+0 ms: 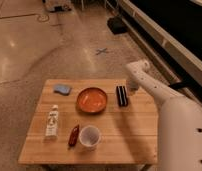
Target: Push the eraser across the table
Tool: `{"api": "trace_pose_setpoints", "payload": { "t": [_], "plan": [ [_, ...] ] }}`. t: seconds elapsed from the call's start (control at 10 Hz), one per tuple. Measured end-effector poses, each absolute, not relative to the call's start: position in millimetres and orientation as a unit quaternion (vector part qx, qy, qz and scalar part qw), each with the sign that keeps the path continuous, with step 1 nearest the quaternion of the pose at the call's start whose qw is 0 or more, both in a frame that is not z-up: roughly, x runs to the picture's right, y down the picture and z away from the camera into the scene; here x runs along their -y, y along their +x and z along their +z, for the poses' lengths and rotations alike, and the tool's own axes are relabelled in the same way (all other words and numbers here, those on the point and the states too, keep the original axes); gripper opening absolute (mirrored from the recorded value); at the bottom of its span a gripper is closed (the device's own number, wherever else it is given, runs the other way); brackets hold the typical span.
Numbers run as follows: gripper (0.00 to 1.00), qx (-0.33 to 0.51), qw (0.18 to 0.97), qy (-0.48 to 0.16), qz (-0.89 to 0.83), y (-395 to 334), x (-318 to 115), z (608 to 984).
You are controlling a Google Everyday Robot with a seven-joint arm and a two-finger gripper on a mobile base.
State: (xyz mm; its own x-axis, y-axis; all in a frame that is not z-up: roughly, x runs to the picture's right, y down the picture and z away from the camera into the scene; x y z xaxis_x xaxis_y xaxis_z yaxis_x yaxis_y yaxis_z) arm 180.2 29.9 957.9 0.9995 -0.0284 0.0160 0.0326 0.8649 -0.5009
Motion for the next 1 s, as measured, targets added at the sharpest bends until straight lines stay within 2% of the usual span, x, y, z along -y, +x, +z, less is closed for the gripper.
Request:
{"api": "trace_pose_setpoints", "payload": {
  "t": [0.5, 1.0],
  "plan": [
    [0.18, 0.011, 0.969, -0.244, -0.025, 170.6, -36.0, 948.8],
    [0.18, 0.028, 0.973, -0.226, -0.029, 123.6, -38.8, 940.5]
  ]
}}
